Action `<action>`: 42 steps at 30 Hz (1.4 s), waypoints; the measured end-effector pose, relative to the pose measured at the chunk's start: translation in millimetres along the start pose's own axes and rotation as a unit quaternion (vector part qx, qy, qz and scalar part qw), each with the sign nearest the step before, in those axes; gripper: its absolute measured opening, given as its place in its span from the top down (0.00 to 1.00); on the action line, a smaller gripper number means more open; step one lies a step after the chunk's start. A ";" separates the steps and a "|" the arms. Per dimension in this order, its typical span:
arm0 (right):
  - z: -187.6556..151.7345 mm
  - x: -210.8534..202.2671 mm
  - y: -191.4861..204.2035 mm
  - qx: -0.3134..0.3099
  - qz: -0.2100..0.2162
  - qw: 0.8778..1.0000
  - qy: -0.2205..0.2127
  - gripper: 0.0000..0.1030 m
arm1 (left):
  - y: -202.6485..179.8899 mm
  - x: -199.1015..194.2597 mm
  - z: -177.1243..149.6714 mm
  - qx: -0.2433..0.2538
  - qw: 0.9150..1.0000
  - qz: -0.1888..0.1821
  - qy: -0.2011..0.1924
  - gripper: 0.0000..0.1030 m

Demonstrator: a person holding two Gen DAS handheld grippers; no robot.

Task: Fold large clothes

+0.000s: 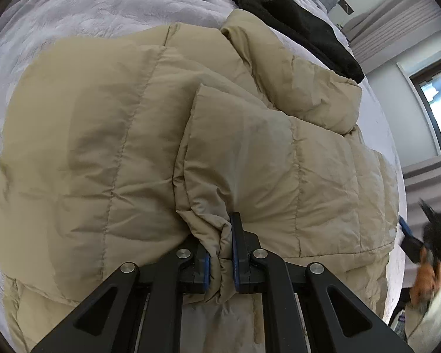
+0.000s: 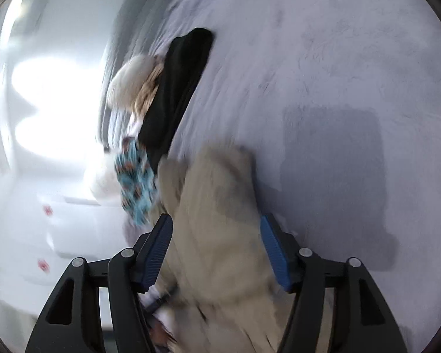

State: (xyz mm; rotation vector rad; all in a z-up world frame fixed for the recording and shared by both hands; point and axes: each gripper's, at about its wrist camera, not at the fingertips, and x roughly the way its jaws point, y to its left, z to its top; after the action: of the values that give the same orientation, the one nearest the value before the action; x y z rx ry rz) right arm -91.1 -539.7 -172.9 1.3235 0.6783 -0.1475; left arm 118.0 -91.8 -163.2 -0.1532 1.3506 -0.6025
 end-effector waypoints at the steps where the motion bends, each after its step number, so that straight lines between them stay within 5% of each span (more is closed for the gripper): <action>1: 9.2 13.6 -4.7 0.022 0.001 1.000 0.006 0.36 | 0.6 0.2 0.2 -0.002 1.000 -0.001 0.000 0.88; 5: 31.2 74.4 -23.3 0.116 0.070 0.989 0.056 0.38 | 2.2 -0.6 -0.8 0.004 1.000 0.002 0.002 0.88; 7: 33.4 89.5 -7.3 0.097 0.077 0.991 0.057 0.78 | 7.0 -4.0 -2.5 0.008 1.000 0.007 0.003 0.88; 9: 38.3 90.3 21.7 0.011 0.031 0.999 0.039 0.93 | 6.6 -2.2 -1.8 0.007 1.000 0.008 0.004 0.88; 15: 48.7 102.4 27.7 -0.109 -0.130 0.984 0.045 0.96 | -14.3 6.3 -1.6 0.020 1.000 0.023 0.003 0.88; 24: 31.7 79.3 22.2 -0.159 -0.245 0.956 0.013 1.00 | -23.3 -0.8 2.0 0.027 0.998 0.051 -0.001 0.87; 32: -28.5 31.6 68.3 -0.249 -0.247 0.936 -0.018 1.00 | -32.6 -52.0 0.1 0.061 0.994 0.066 -0.061 0.87; 36: -53.6 41.4 79.1 -0.278 -0.223 0.934 0.022 1.00 | -33.2 -31.8 -1.6 0.081 0.994 0.074 -0.014 0.87; 40: -66.7 71.1 73.6 -0.306 -0.251 0.916 0.065 1.00 | -37.7 -10.6 -7.1 0.090 0.992 0.082 0.011 0.87; 42: -64.0 83.5 58.1 -0.312 -0.288 0.902 0.077 1.00 | -37.5 -14.1 -8.6 0.089 0.992 0.086 0.002 0.70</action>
State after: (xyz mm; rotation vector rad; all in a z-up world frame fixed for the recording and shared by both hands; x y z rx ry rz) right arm -20.8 -442.2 -174.0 0.4932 1.1313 -0.2763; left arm 96.7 -114.4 -136.5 0.1069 1.2912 -0.5742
